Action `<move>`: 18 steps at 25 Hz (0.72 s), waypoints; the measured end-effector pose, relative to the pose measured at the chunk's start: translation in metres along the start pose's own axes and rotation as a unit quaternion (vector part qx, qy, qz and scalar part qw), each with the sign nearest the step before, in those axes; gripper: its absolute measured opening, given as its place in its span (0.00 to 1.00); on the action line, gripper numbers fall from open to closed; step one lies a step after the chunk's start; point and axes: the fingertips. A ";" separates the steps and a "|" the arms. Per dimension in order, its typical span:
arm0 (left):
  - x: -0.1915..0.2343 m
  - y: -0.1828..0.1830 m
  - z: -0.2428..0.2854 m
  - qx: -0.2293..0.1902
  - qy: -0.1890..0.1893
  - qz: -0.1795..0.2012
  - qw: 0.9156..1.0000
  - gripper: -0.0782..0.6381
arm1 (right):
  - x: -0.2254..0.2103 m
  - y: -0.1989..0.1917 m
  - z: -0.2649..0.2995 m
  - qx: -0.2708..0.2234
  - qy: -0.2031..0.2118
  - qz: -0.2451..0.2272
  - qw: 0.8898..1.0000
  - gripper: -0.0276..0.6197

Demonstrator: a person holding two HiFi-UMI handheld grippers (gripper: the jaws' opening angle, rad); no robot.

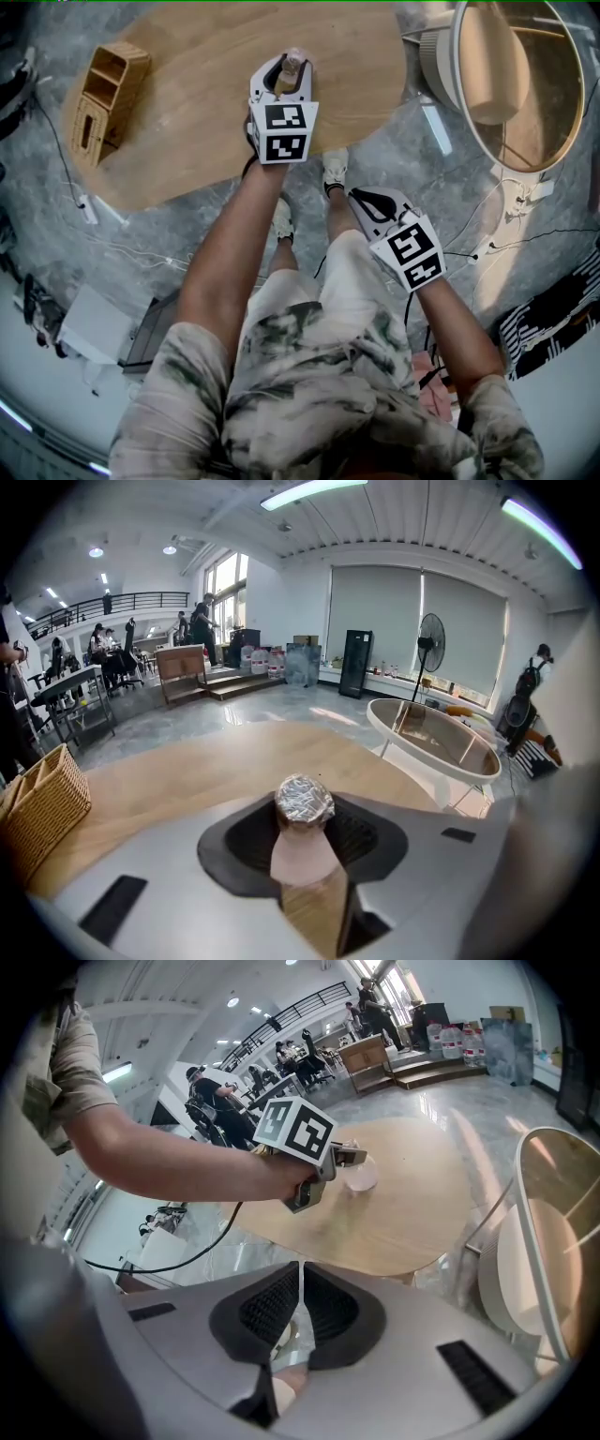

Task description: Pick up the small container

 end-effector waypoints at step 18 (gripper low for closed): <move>0.012 0.037 -0.048 -0.016 -0.016 -0.010 1.000 0.32 | 0.015 0.015 -0.018 -0.022 -0.007 -0.019 1.000 0.10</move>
Point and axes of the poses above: the fingertips, and each gripper's own axes: z forward along the fingers, x to its left, y out of its top
